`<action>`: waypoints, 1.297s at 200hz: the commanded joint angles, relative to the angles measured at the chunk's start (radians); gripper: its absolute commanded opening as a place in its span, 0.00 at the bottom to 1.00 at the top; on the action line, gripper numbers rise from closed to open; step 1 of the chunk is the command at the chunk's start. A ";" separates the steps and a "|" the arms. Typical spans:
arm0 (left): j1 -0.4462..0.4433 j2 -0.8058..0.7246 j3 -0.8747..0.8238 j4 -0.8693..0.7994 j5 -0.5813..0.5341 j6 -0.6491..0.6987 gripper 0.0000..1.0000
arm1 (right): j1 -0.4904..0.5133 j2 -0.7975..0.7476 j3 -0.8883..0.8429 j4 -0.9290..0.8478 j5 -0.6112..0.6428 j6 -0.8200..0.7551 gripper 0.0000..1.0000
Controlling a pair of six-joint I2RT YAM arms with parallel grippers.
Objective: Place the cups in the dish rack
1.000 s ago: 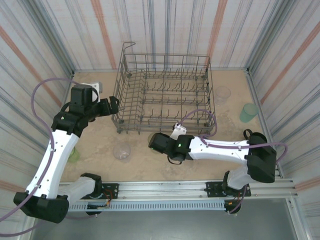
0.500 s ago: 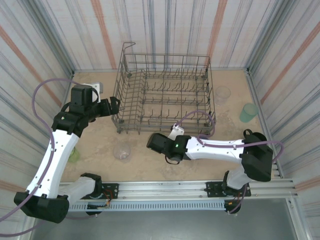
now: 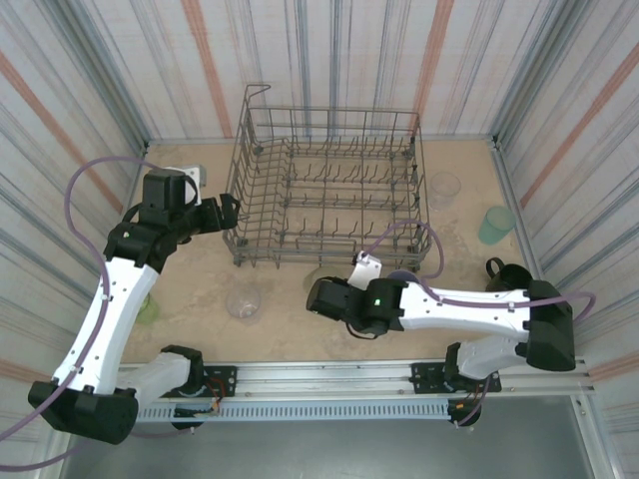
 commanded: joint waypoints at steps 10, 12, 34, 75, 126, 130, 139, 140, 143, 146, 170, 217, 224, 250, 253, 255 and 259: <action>0.007 0.018 0.069 -0.051 0.004 0.000 0.99 | 0.003 -0.103 -0.060 -0.072 0.062 -0.048 0.00; 0.007 0.019 0.070 -0.051 0.008 -0.004 0.99 | 0.002 -0.108 -0.063 -0.072 0.063 -0.051 0.00; 0.006 0.026 0.093 -0.055 0.036 -0.020 0.99 | -0.020 -0.163 -0.070 -0.099 0.052 -0.106 0.00; 0.006 0.041 0.129 -0.061 0.048 -0.042 0.99 | -0.046 -0.292 -0.075 -0.189 0.046 -0.143 0.00; 0.003 0.057 0.158 -0.064 0.061 -0.056 0.99 | -0.101 -0.450 -0.039 -0.337 0.046 -0.197 0.00; 0.003 0.059 0.160 -0.064 0.060 -0.057 0.99 | -0.109 -0.461 -0.031 -0.351 0.049 -0.204 0.00; 0.001 0.061 0.161 -0.063 0.061 -0.059 0.99 | -0.122 -0.481 -0.015 -0.370 0.055 -0.221 0.00; 0.001 0.061 0.161 -0.063 0.062 -0.059 0.99 | -0.124 -0.482 -0.014 -0.373 0.055 -0.223 0.00; 0.001 0.061 0.163 -0.064 0.061 -0.060 0.99 | -0.129 -0.488 -0.009 -0.379 0.057 -0.228 0.00; 0.002 0.061 0.165 -0.063 0.064 -0.060 0.99 | -0.133 -0.494 -0.003 -0.384 0.059 -0.233 0.00; -0.001 0.069 0.174 -0.064 0.067 -0.066 0.99 | -0.184 -0.512 0.040 -0.396 0.054 -0.299 0.00; -0.008 0.103 0.222 -0.080 0.090 -0.080 0.99 | -0.284 -0.485 0.142 -0.394 0.016 -0.437 0.00; -0.008 0.112 0.229 -0.081 0.093 -0.078 0.99 | -0.299 -0.479 0.157 -0.392 0.007 -0.454 0.00; -0.008 0.142 0.264 -0.087 0.109 -0.084 0.99 | -0.371 -0.460 0.202 -0.344 -0.038 -0.532 0.00; -0.009 0.146 0.269 -0.087 0.109 -0.084 0.99 | -0.384 -0.458 0.207 -0.333 -0.052 -0.547 0.00; -0.009 0.149 0.273 -0.087 0.109 -0.084 0.99 | -0.393 -0.455 0.210 -0.326 -0.061 -0.553 0.00; -0.009 0.153 0.280 -0.088 0.110 -0.083 0.98 | -0.411 -0.449 0.218 -0.312 -0.080 -0.571 0.00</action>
